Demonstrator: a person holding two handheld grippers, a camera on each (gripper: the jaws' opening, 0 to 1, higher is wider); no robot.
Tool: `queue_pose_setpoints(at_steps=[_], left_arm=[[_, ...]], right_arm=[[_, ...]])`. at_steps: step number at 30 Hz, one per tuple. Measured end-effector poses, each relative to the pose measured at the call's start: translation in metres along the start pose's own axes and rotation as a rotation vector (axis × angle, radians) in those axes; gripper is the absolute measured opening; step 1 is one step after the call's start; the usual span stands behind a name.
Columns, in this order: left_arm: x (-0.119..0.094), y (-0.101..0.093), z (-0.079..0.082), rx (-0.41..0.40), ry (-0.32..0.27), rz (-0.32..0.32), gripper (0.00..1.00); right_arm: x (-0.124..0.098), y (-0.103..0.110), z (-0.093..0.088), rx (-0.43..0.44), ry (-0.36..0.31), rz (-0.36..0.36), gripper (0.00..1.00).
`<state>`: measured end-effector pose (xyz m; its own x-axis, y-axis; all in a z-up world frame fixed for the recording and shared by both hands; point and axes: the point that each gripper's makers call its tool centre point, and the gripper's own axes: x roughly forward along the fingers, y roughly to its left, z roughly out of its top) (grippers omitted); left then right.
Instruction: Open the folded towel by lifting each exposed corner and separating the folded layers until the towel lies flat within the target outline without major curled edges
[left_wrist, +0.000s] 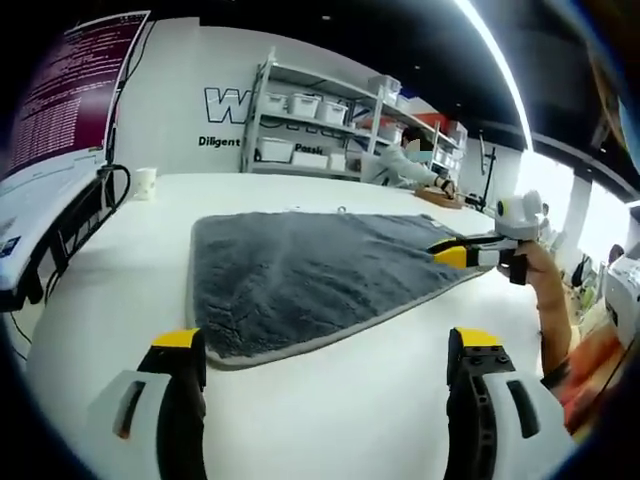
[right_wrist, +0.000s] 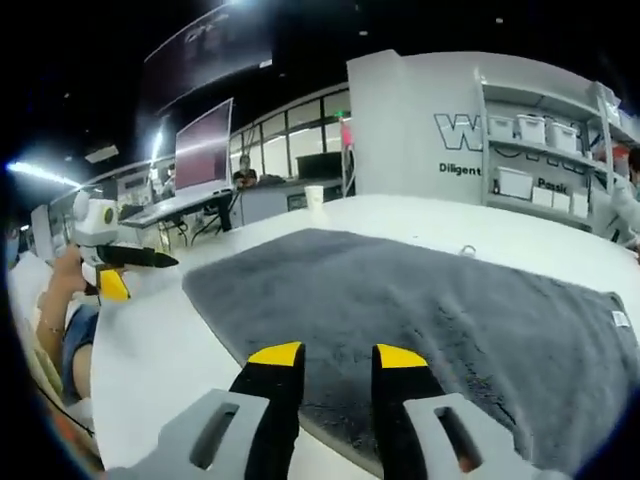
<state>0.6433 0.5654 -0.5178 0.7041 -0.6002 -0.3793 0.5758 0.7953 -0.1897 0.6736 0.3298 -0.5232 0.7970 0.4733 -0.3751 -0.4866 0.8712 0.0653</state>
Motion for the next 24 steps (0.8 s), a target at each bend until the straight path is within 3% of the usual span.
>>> queue_pose_setpoints(at_steps=[6, 11, 16, 24], left_arm=[[-0.002, 0.005, 0.000, -0.015, -0.010, 0.009, 0.99], [-0.005, 0.006, 0.003, -0.015, -0.026, 0.012, 0.99], [-0.004, 0.006, 0.001, -0.013, -0.020, 0.007, 0.99], [-0.005, 0.006, 0.000, -0.011, -0.010, 0.005, 0.99]], right_arm=[[0.013, 0.015, -0.012, -0.042, 0.065, 0.011, 0.24], [0.019, 0.003, -0.019, -0.053, 0.102, -0.072, 0.17], [0.019, 0.003, -0.034, -0.042, 0.143, -0.056, 0.17], [0.016, 0.004, -0.035, -0.070, 0.115, -0.056, 0.15]])
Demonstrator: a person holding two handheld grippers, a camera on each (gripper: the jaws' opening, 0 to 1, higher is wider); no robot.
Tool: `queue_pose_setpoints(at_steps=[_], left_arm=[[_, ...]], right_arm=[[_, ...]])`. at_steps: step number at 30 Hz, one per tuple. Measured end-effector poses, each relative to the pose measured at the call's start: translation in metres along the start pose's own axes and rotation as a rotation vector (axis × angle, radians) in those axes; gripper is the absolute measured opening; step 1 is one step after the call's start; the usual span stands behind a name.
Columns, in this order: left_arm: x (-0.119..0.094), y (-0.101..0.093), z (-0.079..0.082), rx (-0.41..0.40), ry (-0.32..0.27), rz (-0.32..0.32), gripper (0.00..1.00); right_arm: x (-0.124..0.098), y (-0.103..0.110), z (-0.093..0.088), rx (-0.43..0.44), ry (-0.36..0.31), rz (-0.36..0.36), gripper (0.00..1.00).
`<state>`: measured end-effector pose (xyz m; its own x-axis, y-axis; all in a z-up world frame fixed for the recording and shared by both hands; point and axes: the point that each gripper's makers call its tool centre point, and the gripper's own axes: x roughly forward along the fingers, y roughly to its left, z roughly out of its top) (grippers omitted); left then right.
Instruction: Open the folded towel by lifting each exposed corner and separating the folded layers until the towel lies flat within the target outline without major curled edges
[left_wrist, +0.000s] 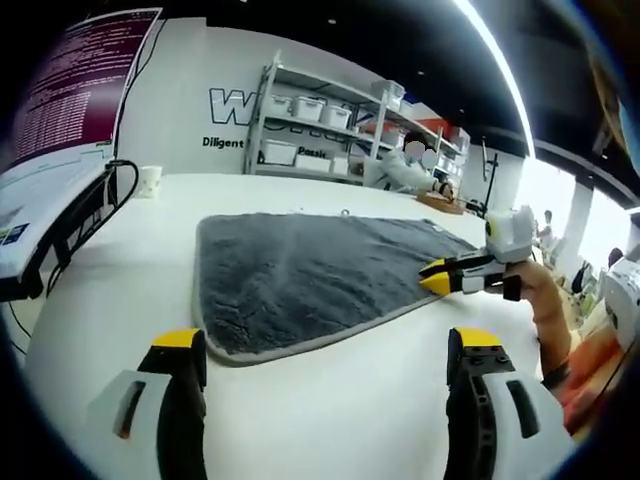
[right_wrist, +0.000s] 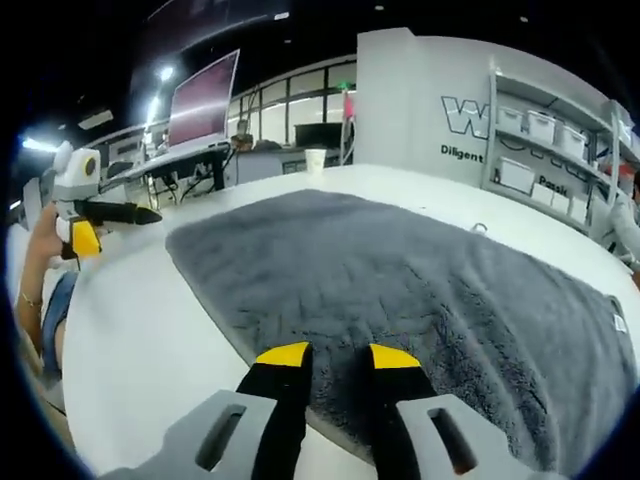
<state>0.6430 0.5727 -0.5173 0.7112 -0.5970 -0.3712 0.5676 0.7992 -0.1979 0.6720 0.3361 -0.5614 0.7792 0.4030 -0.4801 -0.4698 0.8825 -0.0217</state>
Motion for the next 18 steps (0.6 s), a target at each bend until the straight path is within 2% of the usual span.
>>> queue_pose_setpoints(at_steps=[18], left_arm=[[-0.0034, 0.0014, -0.0017, 0.002, 0.008, 0.013, 0.99]], right_arm=[[-0.0063, 0.0000, -0.0030, 0.022, 0.004, 0.018, 0.14]])
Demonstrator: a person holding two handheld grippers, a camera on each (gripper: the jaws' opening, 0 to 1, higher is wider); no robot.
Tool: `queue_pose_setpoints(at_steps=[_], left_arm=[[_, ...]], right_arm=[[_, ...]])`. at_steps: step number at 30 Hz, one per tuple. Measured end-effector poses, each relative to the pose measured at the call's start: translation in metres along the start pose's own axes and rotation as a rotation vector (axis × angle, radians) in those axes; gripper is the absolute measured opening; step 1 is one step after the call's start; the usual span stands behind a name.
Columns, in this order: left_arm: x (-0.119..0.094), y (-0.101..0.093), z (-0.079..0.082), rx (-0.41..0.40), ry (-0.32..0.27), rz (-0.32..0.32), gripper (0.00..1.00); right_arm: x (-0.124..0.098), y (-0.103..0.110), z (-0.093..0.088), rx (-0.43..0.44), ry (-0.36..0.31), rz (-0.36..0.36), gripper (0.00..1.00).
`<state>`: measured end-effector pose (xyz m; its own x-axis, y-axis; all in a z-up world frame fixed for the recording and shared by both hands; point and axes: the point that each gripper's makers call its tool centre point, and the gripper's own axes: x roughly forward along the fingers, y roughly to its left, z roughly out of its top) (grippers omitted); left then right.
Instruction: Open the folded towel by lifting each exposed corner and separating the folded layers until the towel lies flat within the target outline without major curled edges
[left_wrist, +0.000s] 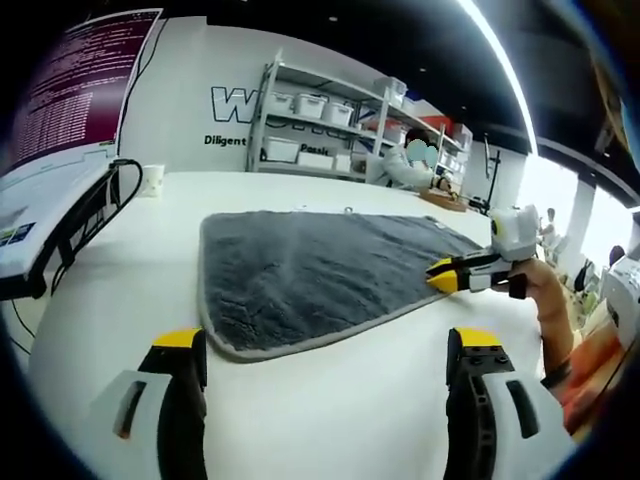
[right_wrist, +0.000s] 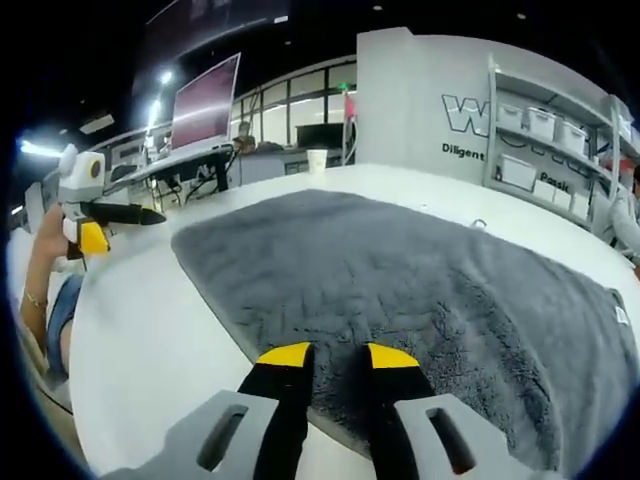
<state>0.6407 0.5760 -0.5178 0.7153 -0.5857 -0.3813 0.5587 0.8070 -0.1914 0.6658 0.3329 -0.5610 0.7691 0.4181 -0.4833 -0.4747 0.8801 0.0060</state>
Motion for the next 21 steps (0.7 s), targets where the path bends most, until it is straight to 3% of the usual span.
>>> queue_pose_setpoints(at_steps=[17, 21], left_arm=[[-0.0021, 0.0019, -0.0047, 0.002, 0.019, 0.009, 0.99], [-0.0029, 0.0025, -0.0032, 0.003, 0.017, 0.009, 0.99]], right_arm=[[-0.0036, 0.0022, -0.0010, -0.008, 0.000, -0.009, 0.15], [-0.0093, -0.0058, 0.0038, 0.008, -0.018, -0.041, 0.25]])
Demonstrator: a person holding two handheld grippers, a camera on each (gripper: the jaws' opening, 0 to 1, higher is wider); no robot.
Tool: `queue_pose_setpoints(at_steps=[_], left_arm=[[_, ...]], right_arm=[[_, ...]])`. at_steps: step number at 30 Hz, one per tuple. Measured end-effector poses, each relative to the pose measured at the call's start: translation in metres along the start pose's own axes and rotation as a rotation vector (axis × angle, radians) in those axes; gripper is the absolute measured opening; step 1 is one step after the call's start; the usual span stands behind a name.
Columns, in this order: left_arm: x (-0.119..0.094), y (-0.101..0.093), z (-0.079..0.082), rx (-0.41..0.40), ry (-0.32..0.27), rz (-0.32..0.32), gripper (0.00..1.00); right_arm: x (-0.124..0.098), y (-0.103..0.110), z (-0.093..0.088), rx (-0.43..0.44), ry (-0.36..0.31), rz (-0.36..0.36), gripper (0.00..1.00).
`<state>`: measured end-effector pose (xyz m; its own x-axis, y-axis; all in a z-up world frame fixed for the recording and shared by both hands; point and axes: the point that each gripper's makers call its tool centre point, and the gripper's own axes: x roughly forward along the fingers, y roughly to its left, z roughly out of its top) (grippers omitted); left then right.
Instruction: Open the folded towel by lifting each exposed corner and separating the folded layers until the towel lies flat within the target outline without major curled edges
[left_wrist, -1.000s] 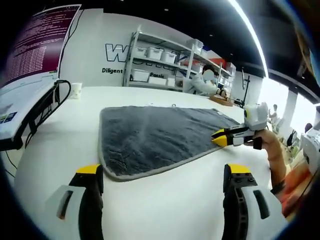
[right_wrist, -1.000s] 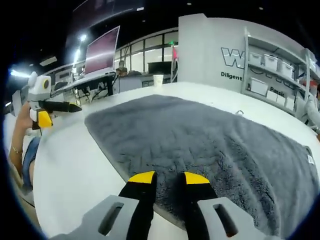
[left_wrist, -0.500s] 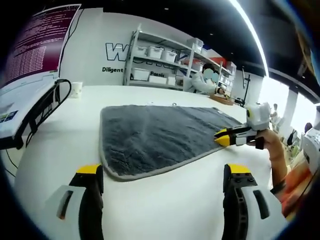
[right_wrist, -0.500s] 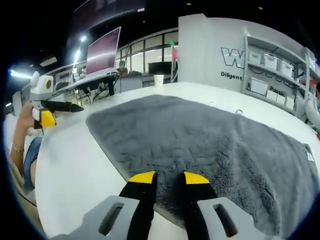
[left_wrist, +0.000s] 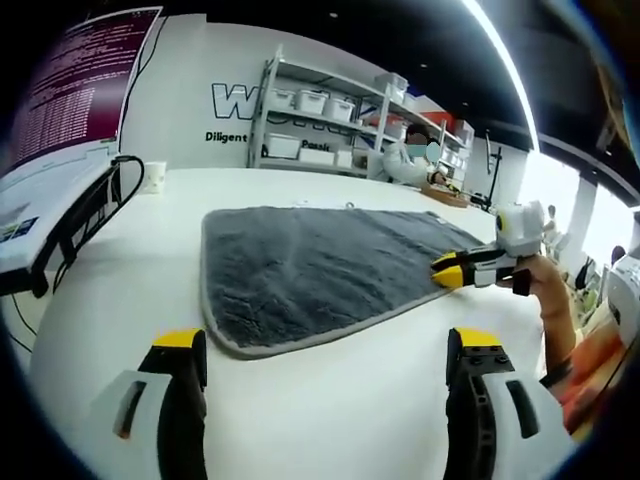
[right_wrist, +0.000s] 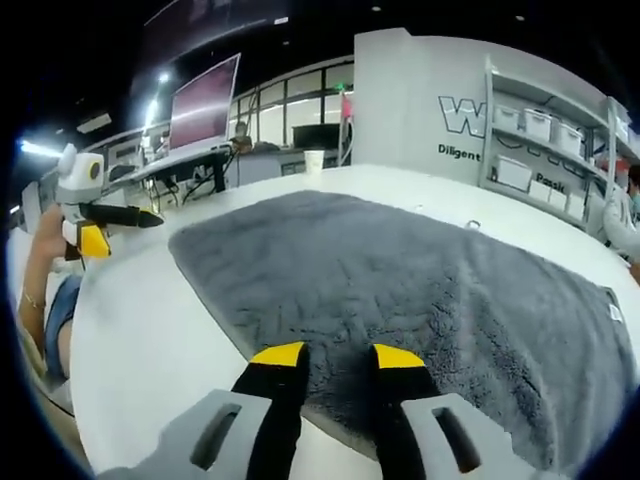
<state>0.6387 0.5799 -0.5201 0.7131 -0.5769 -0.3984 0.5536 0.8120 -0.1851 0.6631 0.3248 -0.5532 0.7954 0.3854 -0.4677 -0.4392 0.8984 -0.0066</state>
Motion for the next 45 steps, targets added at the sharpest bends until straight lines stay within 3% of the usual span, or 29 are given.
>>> queue_pose_setpoints(at_steps=[4, 9, 11, 16, 23, 26, 27, 40, 45], left_arm=[[0.001, 0.000, 0.001, 0.001, 0.001, -0.002, 0.99], [0.005, -0.002, 0.001, 0.005, 0.003, -0.009, 0.99], [0.006, -0.003, 0.001, 0.006, 0.004, -0.012, 0.99], [0.009, -0.005, 0.001, 0.010, 0.008, -0.015, 0.99], [0.009, -0.003, 0.003, 0.008, 0.001, -0.006, 0.99], [0.009, -0.002, 0.002, 0.007, 0.005, 0.001, 0.99], [0.009, -0.001, 0.001, 0.006, 0.008, 0.003, 0.99], [0.007, 0.004, 0.005, -0.009, -0.007, 0.014, 0.99], [0.010, 0.011, 0.001, -0.020, 0.003, 0.032, 0.99]], right_arm=[[-0.011, -0.015, 0.005, -0.014, -0.024, -0.045, 0.31], [-0.033, -0.046, 0.013, 0.062, -0.091, -0.091, 0.51], [-0.042, -0.062, 0.014, 0.071, -0.108, -0.125, 0.54], [-0.065, -0.095, 0.003, 0.090, -0.102, -0.193, 0.65], [-0.094, -0.121, -0.006, 0.115, -0.144, -0.208, 0.76], [-0.105, -0.132, -0.008, 0.119, -0.151, -0.227, 0.89], [-0.107, -0.134, -0.009, 0.119, -0.146, -0.231, 0.98], [-0.143, -0.154, -0.029, 0.135, -0.146, -0.247, 0.99], [-0.154, -0.175, -0.042, 0.142, -0.112, -0.297, 0.99]])
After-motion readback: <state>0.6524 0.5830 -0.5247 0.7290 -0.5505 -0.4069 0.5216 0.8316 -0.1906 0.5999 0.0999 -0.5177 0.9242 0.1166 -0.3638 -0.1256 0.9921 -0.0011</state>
